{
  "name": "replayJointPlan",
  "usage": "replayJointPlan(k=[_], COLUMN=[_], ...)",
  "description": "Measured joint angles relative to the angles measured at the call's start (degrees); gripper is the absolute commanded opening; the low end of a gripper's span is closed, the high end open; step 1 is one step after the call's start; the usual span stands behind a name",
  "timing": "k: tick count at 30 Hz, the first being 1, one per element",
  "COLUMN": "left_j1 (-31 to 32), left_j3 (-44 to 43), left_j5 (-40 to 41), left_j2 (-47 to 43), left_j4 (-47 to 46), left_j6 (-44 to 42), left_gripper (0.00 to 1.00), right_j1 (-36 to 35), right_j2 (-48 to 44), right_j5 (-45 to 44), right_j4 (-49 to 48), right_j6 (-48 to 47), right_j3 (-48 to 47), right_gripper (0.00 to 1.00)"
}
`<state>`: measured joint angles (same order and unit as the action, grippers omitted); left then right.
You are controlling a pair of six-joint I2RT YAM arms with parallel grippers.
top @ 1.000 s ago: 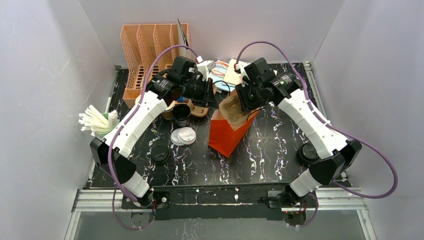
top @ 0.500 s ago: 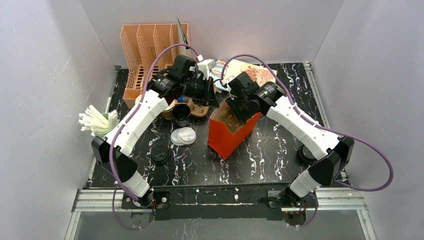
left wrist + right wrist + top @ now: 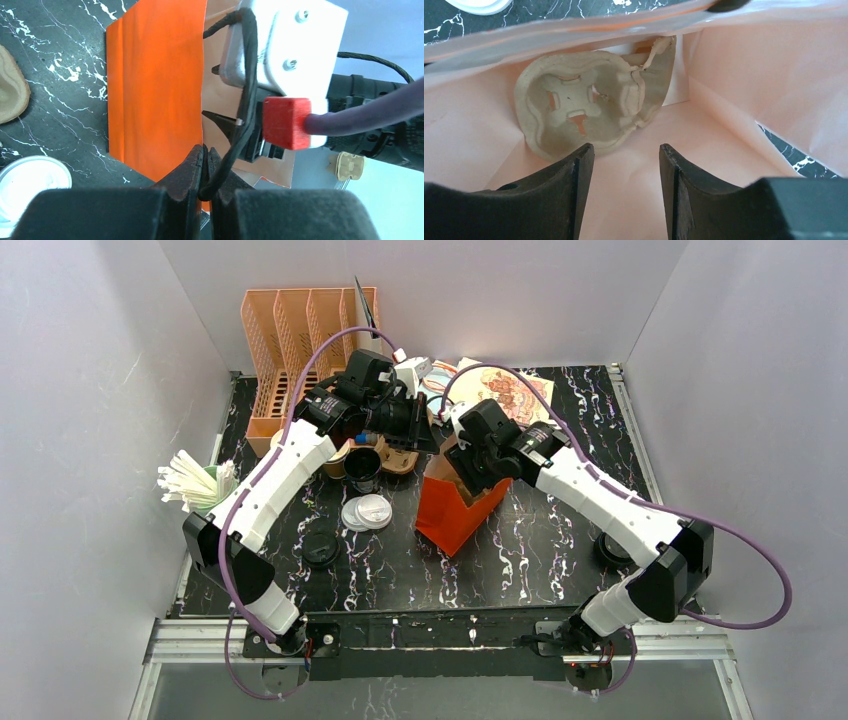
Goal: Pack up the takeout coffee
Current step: Place the cup tray in the takeout bag.
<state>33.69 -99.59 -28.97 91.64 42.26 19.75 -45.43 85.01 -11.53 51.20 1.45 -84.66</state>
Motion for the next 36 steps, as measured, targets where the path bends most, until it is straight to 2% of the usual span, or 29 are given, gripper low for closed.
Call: replayJointPlan(k=[9,13,17,19,22,24,27,28,32,36], left_j1=[0.0,0.0,0.0,0.0,0.0,0.0,0.4,0.6,2.3,5.1], left_j3=[0.0,0.0,0.0,0.0,0.0,0.0,-0.1,-0.1,1.4,5.5], left_j5=[0.0,-0.1,-0.2,-0.2,-0.2,-0.2,-0.1,0.1,1.9,7.1], left_j2=[0.0,0.0,0.0,0.0,0.0,0.0,0.0,-0.1,-1.5,-4.5], left_j4=[-0.3,-0.3,-0.3,-0.3,-0.7,-1.2,-2.1,-2.6,-5.9,-10.1], left_j6=[0.5,0.8,0.9,1.0,1.3,1.7,2.7,3.3,7.2,13.1], left_gripper=[0.00,0.00,0.00,0.00,0.00,0.00,0.00,0.00,0.00,0.00], right_j1=[0.0,0.0,0.0,0.0,0.0,0.0,0.0,0.0,0.0,0.0], right_j2=[-0.1,-0.1,-0.1,-0.2,-0.2,-0.3,-0.4,-0.4,0.4,3.3], right_j5=[2.1,2.3,2.3,2.3,2.7,3.2,3.8,3.7,1.8,-1.6], right_j4=[-3.1,-1.5,-0.8,0.1,1.9,2.7,3.4,3.7,6.1,9.2], right_j6=[-0.2,-0.2,-0.2,-0.2,0.3,0.9,2.8,3.8,11.3,22.4], right_j3=[0.8,-6.0,-13.3,-16.0,-19.1,-20.8,-23.4,-24.4,-30.2,-37.1], right_gripper=[0.71,0.79,0.79,0.75,0.57,0.39,0.05,0.01,0.01,0.01])
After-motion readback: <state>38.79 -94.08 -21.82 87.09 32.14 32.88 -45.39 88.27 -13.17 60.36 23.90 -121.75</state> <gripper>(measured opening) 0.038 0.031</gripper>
